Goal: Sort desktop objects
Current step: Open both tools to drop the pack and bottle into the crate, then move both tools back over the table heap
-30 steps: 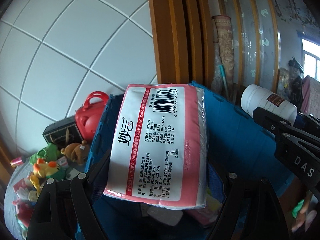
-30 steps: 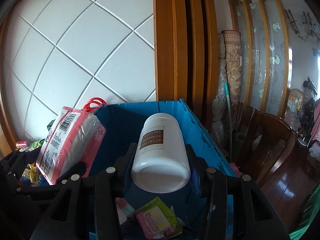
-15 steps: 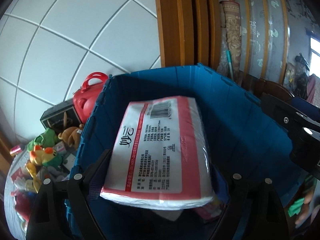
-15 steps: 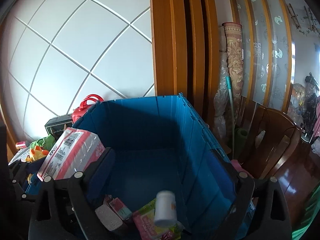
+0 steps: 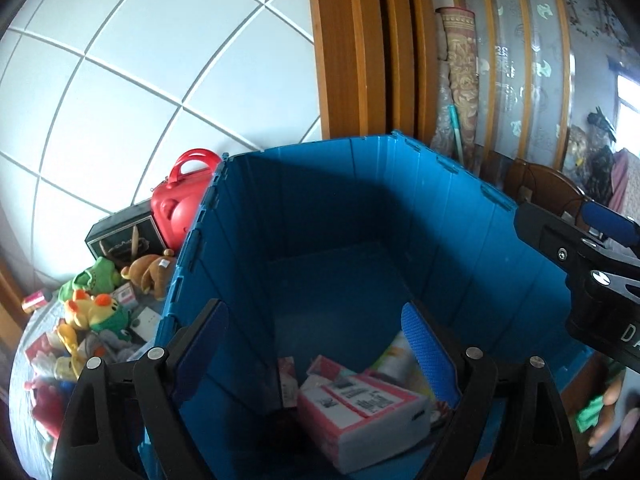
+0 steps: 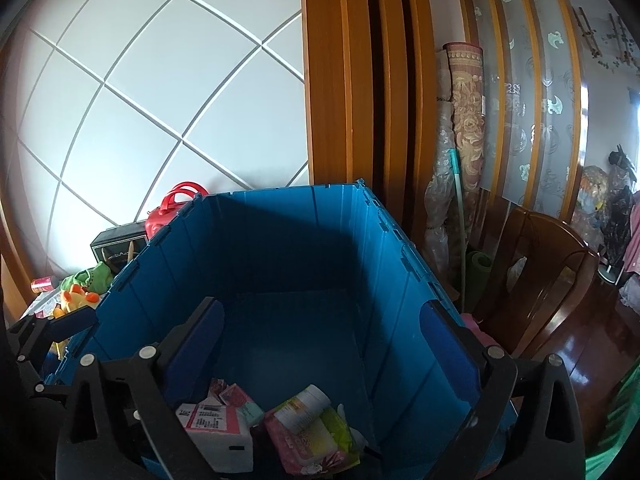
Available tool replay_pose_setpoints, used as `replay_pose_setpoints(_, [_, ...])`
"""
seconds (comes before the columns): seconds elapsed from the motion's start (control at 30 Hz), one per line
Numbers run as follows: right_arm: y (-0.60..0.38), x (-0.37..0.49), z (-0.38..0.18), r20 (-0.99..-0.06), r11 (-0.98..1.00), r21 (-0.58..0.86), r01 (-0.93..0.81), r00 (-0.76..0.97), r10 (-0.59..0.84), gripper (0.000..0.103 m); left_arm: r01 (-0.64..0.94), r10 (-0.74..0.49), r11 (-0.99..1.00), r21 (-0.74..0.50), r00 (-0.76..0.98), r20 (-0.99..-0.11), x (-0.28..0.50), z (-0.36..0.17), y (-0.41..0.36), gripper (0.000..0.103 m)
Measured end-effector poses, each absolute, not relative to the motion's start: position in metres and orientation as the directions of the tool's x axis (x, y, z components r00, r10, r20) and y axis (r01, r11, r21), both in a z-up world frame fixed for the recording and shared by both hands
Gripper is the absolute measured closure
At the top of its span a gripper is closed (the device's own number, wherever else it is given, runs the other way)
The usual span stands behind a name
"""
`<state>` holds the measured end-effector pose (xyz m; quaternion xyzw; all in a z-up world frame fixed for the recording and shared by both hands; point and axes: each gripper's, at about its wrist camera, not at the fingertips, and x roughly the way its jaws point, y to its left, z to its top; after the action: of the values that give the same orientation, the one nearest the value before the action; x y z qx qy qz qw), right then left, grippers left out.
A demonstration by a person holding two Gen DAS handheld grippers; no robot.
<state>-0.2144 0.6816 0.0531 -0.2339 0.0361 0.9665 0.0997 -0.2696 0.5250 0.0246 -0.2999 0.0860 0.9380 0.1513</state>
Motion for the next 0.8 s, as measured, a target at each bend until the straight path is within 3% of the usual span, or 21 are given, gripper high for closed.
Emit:
replay_pose_setpoints(0.3, [0.663,-0.203,0.053,-0.477,-0.981,0.011,-0.195,-0.863,0.166,0.000,-0.287,0.195,-0.955,0.075,-0.799,-0.569,-0.252,0.030,0.492,0.014])
replay_pose_setpoints(0.8, [0.560,-0.183,0.059,-0.457,-0.997,0.012,-0.082,-0.887,0.067,0.000,-0.149,0.103,-0.988,0.046,-0.841,-0.531,-0.213,0.038,0.361,0.014])
